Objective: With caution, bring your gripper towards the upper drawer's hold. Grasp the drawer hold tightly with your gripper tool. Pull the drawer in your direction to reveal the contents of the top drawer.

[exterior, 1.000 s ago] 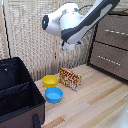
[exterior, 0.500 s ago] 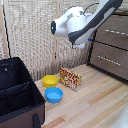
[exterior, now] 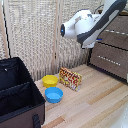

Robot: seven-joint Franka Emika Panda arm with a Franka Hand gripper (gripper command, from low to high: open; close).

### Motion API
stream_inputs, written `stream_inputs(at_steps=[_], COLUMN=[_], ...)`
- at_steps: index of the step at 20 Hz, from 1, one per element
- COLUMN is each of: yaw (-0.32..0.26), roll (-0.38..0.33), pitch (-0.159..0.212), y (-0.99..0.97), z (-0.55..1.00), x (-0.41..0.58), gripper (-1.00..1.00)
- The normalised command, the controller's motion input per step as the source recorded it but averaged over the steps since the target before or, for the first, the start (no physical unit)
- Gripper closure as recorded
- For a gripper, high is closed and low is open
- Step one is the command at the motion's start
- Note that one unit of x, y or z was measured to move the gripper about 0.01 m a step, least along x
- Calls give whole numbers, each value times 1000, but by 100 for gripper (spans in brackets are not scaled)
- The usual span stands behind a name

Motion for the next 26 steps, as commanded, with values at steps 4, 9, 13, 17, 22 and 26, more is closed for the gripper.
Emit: stream_inputs(at_steps=[4, 9, 13, 17, 22, 26], yaw=[0, 26, 100, 11, -3, -17], roll=[-69, -10, 2, -2, -6, 0], pitch=[-60, -36, 1, 0, 0, 0], y=[-671, -750, -641, -154, -73, -140], z=[0, -7, -49, -6, 0, 0], x=[-326, -61, 9, 6, 0, 0], gripper=[-100, -100, 100, 100, 100, 100])
